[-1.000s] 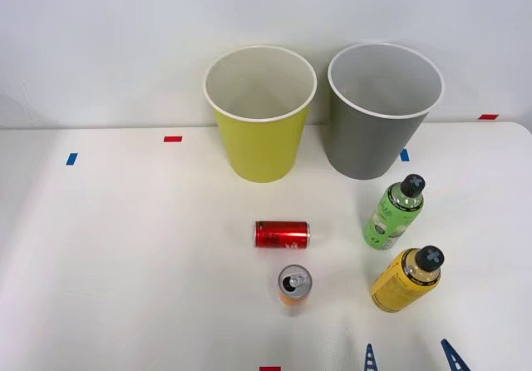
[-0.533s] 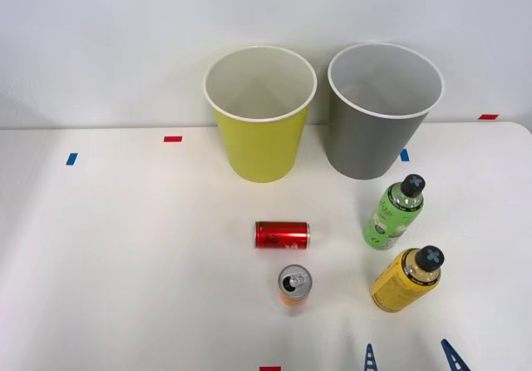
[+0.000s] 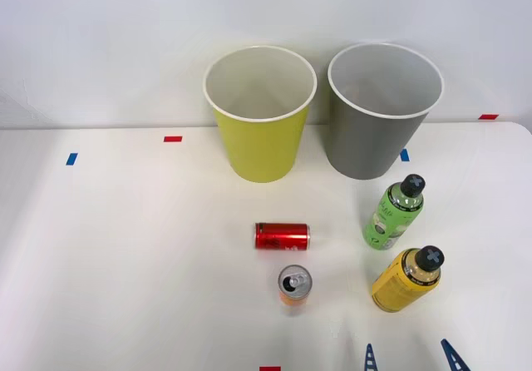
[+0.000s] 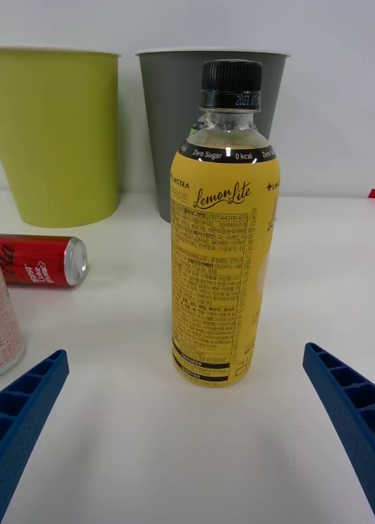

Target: Put cans in the gray bin, plastic bottles in the light green bin

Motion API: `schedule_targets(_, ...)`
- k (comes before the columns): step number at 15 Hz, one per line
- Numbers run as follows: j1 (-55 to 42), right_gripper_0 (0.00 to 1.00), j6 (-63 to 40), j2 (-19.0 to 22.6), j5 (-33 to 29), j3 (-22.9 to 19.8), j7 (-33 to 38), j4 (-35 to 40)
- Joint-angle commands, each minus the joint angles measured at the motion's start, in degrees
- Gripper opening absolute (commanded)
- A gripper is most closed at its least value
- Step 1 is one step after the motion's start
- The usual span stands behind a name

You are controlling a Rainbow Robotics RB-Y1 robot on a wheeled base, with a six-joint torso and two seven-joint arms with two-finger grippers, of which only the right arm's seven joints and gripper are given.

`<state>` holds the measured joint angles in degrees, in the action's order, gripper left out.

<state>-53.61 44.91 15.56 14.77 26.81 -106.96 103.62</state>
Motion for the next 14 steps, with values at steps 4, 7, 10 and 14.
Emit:
schedule_targets(4,0.0,1.0,0.0,0.0,0.0,0.0,0.0,0.0)
schedule_targets(7,0.0,1.0,0.0,0.0,0.0,0.0,0.0,0.0)
schedule_targets(10,0.0,1.0,0.0,0.0,0.0,0.0,0.0,0.0)
schedule_targets(14,0.0,1.0,0.0,0.0,0.0,0.0,0.0,0.0)
